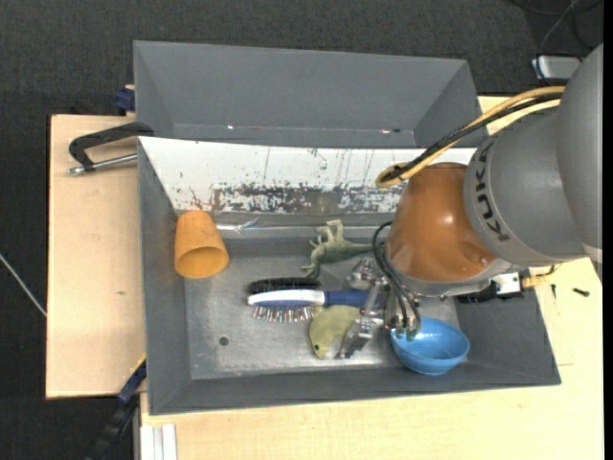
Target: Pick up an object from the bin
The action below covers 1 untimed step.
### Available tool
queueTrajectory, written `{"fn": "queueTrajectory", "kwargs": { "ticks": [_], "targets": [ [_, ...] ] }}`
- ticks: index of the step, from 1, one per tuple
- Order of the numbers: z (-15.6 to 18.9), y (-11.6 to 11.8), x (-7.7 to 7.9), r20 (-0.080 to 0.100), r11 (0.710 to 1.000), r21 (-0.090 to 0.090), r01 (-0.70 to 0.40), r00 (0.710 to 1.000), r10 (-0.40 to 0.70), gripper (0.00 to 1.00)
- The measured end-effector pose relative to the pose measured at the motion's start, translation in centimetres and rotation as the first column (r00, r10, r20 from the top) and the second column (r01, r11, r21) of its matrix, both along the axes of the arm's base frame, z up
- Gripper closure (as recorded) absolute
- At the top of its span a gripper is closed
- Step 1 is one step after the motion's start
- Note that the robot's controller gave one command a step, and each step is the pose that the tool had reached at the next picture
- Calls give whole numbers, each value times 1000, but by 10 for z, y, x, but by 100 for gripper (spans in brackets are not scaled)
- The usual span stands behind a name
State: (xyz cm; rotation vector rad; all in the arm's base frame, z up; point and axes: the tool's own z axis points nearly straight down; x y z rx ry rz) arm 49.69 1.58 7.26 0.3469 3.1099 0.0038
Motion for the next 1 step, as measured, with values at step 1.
{"fn": "queueTrajectory", "kwargs": {
  "ticks": [1],
  "targets": [
    [2,0,2,-5,1000,0,0,1000,0,0]
  ]
}}
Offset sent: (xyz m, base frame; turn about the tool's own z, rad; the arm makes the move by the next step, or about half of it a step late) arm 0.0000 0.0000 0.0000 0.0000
